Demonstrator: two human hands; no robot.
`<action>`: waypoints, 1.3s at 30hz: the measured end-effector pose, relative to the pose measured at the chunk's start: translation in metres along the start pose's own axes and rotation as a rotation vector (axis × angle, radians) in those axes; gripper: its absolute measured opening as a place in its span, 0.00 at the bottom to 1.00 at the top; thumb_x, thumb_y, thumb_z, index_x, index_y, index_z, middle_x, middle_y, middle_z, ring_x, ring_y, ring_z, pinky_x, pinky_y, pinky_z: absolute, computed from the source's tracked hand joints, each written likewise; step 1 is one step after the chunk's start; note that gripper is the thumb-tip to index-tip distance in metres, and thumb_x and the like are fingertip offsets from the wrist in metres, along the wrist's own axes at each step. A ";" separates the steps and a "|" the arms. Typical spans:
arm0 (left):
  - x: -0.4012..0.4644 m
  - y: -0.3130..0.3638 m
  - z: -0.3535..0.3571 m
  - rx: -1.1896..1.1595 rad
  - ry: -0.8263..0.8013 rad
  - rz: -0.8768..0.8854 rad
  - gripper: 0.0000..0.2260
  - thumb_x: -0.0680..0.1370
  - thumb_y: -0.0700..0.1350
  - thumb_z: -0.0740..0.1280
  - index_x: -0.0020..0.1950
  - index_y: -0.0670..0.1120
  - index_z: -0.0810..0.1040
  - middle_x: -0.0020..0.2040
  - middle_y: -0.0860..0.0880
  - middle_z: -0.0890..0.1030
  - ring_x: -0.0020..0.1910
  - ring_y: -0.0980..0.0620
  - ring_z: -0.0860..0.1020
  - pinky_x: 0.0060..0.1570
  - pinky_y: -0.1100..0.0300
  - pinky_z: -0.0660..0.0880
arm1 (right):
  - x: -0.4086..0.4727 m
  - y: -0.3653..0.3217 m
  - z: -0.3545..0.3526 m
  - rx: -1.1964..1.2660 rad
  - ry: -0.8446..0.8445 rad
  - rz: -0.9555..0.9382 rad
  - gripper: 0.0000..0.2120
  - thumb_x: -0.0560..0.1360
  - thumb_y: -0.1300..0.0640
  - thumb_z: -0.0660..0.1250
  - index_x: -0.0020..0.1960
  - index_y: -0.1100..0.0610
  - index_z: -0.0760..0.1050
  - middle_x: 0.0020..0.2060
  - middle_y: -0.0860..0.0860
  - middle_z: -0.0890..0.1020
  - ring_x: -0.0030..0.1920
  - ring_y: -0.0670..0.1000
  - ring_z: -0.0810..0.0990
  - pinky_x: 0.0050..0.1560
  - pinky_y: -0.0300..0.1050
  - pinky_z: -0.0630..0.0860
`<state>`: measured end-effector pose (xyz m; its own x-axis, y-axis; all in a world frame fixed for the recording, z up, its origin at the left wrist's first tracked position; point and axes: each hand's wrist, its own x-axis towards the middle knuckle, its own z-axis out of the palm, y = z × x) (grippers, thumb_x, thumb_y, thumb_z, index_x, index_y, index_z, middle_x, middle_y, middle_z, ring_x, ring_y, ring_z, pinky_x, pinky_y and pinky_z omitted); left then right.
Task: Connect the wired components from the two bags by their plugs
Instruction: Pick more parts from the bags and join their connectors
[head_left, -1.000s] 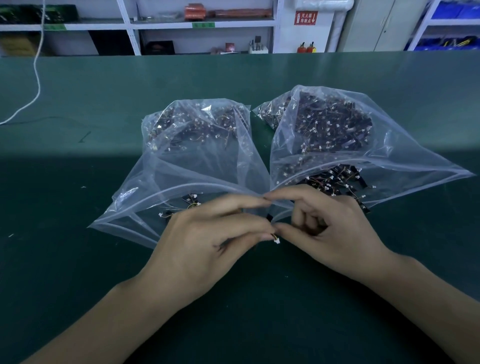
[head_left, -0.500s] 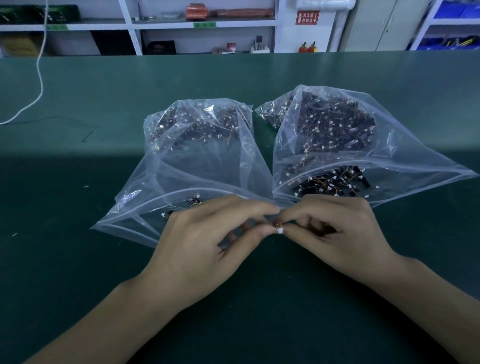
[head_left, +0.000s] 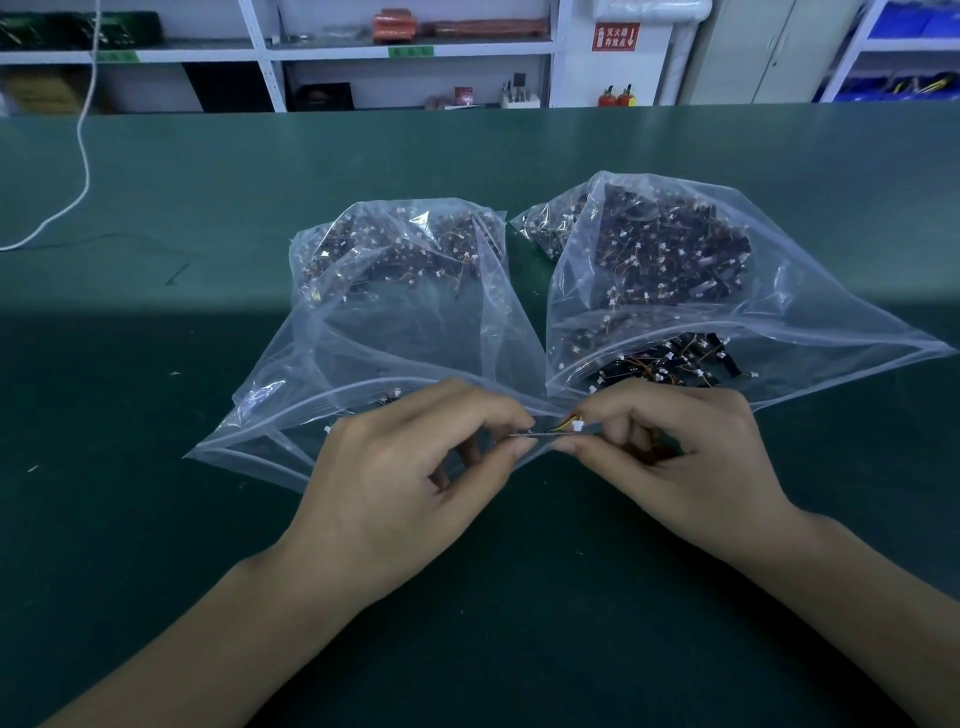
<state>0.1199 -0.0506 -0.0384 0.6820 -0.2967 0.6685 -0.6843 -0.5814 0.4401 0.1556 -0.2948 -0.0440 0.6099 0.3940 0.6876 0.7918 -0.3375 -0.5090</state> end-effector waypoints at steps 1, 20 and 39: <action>0.000 0.000 0.000 0.004 -0.005 0.004 0.02 0.83 0.45 0.73 0.53 0.49 0.85 0.46 0.57 0.82 0.41 0.55 0.82 0.33 0.59 0.78 | 0.000 0.001 0.000 -0.002 -0.003 -0.003 0.03 0.79 0.54 0.76 0.50 0.49 0.82 0.30 0.48 0.72 0.29 0.48 0.69 0.30 0.37 0.66; 0.000 0.000 -0.001 0.030 -0.044 0.006 0.04 0.85 0.49 0.71 0.53 0.51 0.85 0.46 0.57 0.81 0.38 0.52 0.80 0.32 0.55 0.77 | -0.001 0.004 0.000 -0.014 -0.012 -0.003 0.03 0.77 0.56 0.76 0.49 0.52 0.83 0.30 0.48 0.72 0.29 0.48 0.69 0.31 0.37 0.66; 0.005 0.000 -0.008 0.205 -0.030 0.029 0.11 0.83 0.55 0.72 0.51 0.49 0.86 0.47 0.58 0.85 0.48 0.56 0.83 0.45 0.55 0.80 | 0.002 0.021 -0.014 -0.132 -0.039 0.067 0.03 0.79 0.54 0.77 0.48 0.54 0.86 0.32 0.44 0.73 0.31 0.47 0.70 0.36 0.32 0.67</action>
<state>0.1208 -0.0461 -0.0302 0.6724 -0.3356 0.6598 -0.6387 -0.7135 0.2880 0.1727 -0.3127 -0.0462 0.6638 0.3987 0.6327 0.7400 -0.4728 -0.4784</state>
